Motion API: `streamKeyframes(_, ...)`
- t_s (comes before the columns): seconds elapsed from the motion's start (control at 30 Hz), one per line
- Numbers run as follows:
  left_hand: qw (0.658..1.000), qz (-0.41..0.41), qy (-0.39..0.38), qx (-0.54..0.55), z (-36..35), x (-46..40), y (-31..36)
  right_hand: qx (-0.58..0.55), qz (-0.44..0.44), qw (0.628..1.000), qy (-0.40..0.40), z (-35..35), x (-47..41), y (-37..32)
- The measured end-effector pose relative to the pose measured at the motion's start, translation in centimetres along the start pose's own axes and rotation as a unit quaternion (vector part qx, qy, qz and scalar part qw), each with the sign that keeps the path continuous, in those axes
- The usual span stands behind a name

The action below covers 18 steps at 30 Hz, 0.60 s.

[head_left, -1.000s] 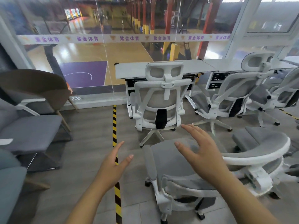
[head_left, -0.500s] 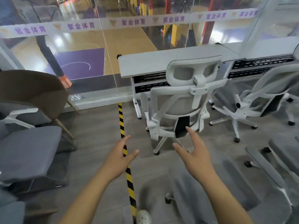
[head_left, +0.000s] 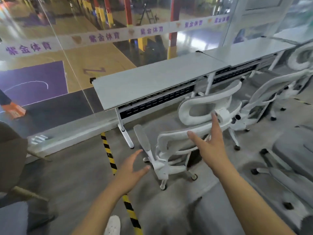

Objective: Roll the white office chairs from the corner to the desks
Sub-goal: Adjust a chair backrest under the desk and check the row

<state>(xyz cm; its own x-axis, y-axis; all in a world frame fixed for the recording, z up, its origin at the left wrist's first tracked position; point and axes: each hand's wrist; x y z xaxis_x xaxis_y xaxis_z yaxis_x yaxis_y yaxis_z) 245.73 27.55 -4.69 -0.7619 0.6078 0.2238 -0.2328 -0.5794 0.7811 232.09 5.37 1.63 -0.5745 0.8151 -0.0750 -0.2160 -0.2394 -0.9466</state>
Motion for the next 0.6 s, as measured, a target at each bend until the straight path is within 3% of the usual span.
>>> streamKeyframes(0.1, 0.996, -0.048, -0.074, 0.001, 2.0, -7.3, 0.7, -0.076, -0.091, 0.989, 0.088, -2.9, -3.7, -1.0)
streamKeyframes(0.23, 0.975, -0.083, -0.205, -0.027, 3.7, -15.9, 0.6, -0.192, -0.204, 0.940, 0.195, -5.1, -7.5, -2.6)
streamKeyframes(0.33, 0.948, -0.081, -0.307, -0.015, 4.4, -19.9, 0.7, -0.220, -0.273, 0.912, 0.211, -5.7, -9.8, -2.7)
streamKeyframes(0.47, 0.914, -0.093, -0.394, -0.010, 3.3, -23.4, 2.1, -0.207, -0.283, 0.912, 0.212, -4.6, -12.6, 1.4)
streamKeyframes(0.6, 0.890, -0.112, -0.442, -0.001, 0.6, -25.9, 3.2, -0.186, -0.302, 0.908, 0.221, -7.6, -13.0, -3.7)
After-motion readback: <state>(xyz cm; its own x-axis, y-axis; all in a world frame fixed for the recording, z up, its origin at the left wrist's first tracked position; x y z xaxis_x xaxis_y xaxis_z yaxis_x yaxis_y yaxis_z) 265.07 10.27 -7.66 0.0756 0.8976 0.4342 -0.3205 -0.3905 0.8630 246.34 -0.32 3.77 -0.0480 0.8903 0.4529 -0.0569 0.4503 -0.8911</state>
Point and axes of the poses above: each hand's wrist, its own x-axis away from the middle knuckle, its own z-axis out of the back of the hand, y = z × x, and after that the axes turned 4 degrees about y, right-handed
